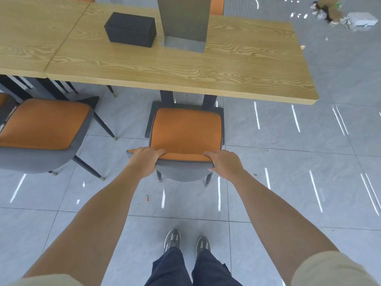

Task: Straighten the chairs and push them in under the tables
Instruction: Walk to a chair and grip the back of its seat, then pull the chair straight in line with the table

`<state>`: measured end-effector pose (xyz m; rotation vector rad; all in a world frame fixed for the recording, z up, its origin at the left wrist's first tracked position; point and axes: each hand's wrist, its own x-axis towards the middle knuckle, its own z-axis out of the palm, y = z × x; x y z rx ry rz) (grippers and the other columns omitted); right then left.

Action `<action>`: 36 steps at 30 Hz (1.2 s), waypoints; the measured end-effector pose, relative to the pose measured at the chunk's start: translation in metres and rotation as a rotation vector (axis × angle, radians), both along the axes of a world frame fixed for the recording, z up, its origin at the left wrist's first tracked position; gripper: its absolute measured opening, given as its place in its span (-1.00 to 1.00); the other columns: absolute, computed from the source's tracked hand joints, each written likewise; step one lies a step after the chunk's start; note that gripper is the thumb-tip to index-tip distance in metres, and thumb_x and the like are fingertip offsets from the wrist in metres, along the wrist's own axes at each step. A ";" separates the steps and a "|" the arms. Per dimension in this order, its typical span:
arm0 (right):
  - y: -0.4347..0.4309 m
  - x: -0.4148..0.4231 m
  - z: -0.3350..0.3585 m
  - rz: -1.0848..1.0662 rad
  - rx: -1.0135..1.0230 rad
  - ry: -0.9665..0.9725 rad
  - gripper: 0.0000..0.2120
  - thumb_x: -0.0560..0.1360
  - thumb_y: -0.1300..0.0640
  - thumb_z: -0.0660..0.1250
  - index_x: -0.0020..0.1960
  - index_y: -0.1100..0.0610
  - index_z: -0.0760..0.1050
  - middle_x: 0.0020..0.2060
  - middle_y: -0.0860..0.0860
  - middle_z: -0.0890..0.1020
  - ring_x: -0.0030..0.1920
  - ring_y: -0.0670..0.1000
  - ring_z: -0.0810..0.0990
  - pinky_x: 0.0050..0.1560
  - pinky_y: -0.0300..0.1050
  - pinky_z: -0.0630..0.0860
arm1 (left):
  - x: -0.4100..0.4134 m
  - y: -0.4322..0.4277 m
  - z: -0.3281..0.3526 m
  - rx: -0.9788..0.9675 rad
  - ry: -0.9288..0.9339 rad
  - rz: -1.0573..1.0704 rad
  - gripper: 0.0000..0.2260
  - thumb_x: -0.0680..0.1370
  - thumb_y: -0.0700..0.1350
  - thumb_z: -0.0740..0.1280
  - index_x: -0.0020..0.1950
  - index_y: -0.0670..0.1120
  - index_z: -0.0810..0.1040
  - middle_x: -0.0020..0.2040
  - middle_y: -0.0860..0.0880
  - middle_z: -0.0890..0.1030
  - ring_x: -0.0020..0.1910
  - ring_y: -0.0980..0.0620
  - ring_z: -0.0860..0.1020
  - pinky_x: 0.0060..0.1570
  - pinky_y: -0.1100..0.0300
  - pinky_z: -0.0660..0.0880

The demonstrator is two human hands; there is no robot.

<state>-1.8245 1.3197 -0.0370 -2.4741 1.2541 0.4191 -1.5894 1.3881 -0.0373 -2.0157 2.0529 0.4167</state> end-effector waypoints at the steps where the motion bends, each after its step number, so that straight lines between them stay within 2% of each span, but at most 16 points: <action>1: 0.000 0.001 0.000 -0.008 -0.004 -0.002 -0.48 0.52 0.07 0.31 0.44 -0.03 0.24 0.25 0.01 0.51 0.18 0.12 0.51 0.10 -0.03 0.44 | 0.001 -0.001 0.000 0.003 0.006 -0.003 -0.57 0.54 -0.27 0.18 0.40 -0.02 0.33 0.11 -0.14 0.57 0.14 -0.14 0.52 0.15 0.07 0.40; 6: 0.003 0.004 0.000 -0.064 0.008 0.015 -0.50 0.51 0.07 0.32 0.41 0.00 0.26 0.26 0.00 0.50 0.21 0.13 0.48 0.16 -0.02 0.37 | 0.004 0.000 0.001 0.003 0.013 0.010 -0.59 0.54 -0.21 0.23 0.39 0.00 0.33 0.12 -0.10 0.56 0.13 -0.12 0.52 0.11 0.07 0.43; 9: 0.009 0.007 0.002 -0.122 -0.008 0.058 -0.56 0.51 0.11 0.31 0.36 0.03 0.30 0.24 0.02 0.51 0.30 0.12 0.38 0.35 0.05 0.20 | 0.003 0.002 0.002 0.014 0.012 0.037 -0.62 0.52 -0.13 0.29 0.34 -0.03 0.36 0.12 -0.09 0.56 0.11 -0.12 0.53 0.08 0.05 0.45; 11: 0.014 0.012 0.003 -0.197 -0.028 0.086 -0.59 0.52 0.22 0.27 0.34 0.07 0.30 0.25 0.05 0.49 0.35 0.13 0.31 0.42 0.11 0.10 | 0.005 0.006 0.003 -0.012 0.020 0.062 -0.62 0.51 -0.05 0.32 0.30 -0.07 0.38 0.14 -0.08 0.56 0.12 -0.11 0.52 0.10 0.05 0.45; 14: 0.021 0.021 0.007 -0.253 -0.017 0.061 -0.47 0.49 0.29 0.23 0.41 0.10 0.16 0.33 0.09 0.37 0.41 0.16 0.21 0.47 0.15 0.04 | 0.008 0.020 0.004 -0.075 0.032 0.090 -0.54 0.54 0.03 0.28 0.39 -0.09 0.29 0.37 -0.08 0.42 0.34 -0.10 0.38 0.30 0.04 0.31; 16: 0.025 0.032 0.011 -0.190 -0.002 0.010 -0.33 0.47 0.26 0.25 0.48 0.11 0.01 0.42 0.11 0.24 0.47 0.17 0.11 0.48 0.13 0.00 | 0.011 0.035 0.006 -0.097 0.014 0.110 -0.49 0.59 0.04 0.18 0.48 -0.09 0.15 0.51 -0.10 0.21 0.49 -0.10 0.19 0.42 0.01 0.16; 18: 0.032 0.050 0.016 -0.102 0.022 -0.050 -0.25 0.50 0.22 0.25 0.52 0.12 -0.13 0.51 0.11 0.07 0.52 0.17 -0.01 0.51 0.10 -0.02 | 0.018 0.051 0.010 -0.086 -0.003 0.165 -0.49 0.63 0.04 0.09 0.53 -0.08 0.03 0.56 -0.10 0.04 0.54 -0.10 0.04 0.48 -0.03 0.03; 22: 0.052 0.097 0.032 0.039 0.026 -0.176 -0.28 0.58 -0.02 0.17 0.53 0.15 -0.20 0.54 0.13 -0.06 0.54 0.16 -0.09 0.51 0.05 -0.06 | 0.048 0.078 0.019 -0.081 -0.046 0.273 -0.48 0.64 0.06 -0.01 0.54 -0.04 -0.12 0.57 -0.08 -0.12 0.55 -0.07 -0.08 0.51 -0.02 -0.08; 31: 0.097 0.243 0.064 0.245 -0.017 -0.246 -0.24 0.59 -0.12 0.07 0.50 0.19 -0.33 0.52 0.17 -0.22 0.53 0.16 -0.22 0.51 0.00 -0.13 | 0.168 0.157 0.058 -0.174 -0.147 0.437 -0.39 0.62 0.13 0.04 0.53 -0.03 -0.19 0.56 -0.07 -0.17 0.55 -0.04 -0.15 0.50 -0.01 -0.13; 36: 0.131 0.331 0.072 0.359 -0.023 -0.290 -0.21 0.59 -0.14 0.07 0.49 0.20 -0.37 0.51 0.17 -0.28 0.52 0.17 -0.26 0.51 0.02 -0.17 | 0.242 0.202 0.073 -0.224 -0.125 0.549 -0.37 0.60 0.11 0.10 0.53 -0.04 -0.17 0.56 -0.07 -0.18 0.55 -0.05 -0.16 0.50 -0.04 -0.14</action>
